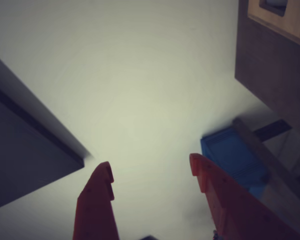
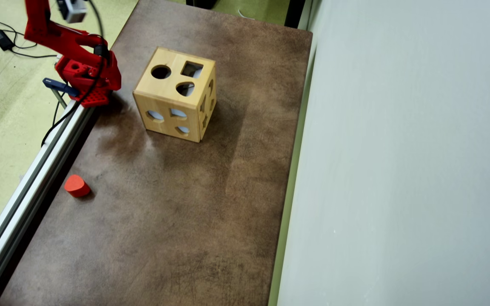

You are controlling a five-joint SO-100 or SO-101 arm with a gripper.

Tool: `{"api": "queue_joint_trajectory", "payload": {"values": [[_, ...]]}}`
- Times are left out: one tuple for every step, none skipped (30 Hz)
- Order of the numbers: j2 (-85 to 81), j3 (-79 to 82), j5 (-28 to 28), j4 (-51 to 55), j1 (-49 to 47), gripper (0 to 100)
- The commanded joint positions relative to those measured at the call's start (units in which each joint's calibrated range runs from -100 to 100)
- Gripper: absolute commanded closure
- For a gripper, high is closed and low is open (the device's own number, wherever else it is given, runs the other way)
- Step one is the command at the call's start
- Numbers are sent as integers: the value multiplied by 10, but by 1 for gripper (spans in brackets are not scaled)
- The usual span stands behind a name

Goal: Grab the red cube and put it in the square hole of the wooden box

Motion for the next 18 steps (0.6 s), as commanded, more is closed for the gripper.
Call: {"api": "queue_joint_trajectory", "payload": {"values": [[-100,51,4,2,2,76],[-123,70,4,2,2,76],[-144,87,4,2,2,76],[-163,105,4,2,2,76],[-181,120,4,2,2,76],[-198,133,4,2,3,76],[-214,144,4,2,3,76],[-227,154,4,2,5,76],[-230,161,4,2,9,76],[-230,164,4,2,19,76],[-230,165,4,2,34,76],[-230,165,4,2,53,76],[-230,165,4,2,75,76],[-230,166,4,2,98,76],[-230,166,4,2,121,76],[-230,166,4,2,145,76],[-230,166,4,2,167,76],[-230,165,4,2,184,76]]}}
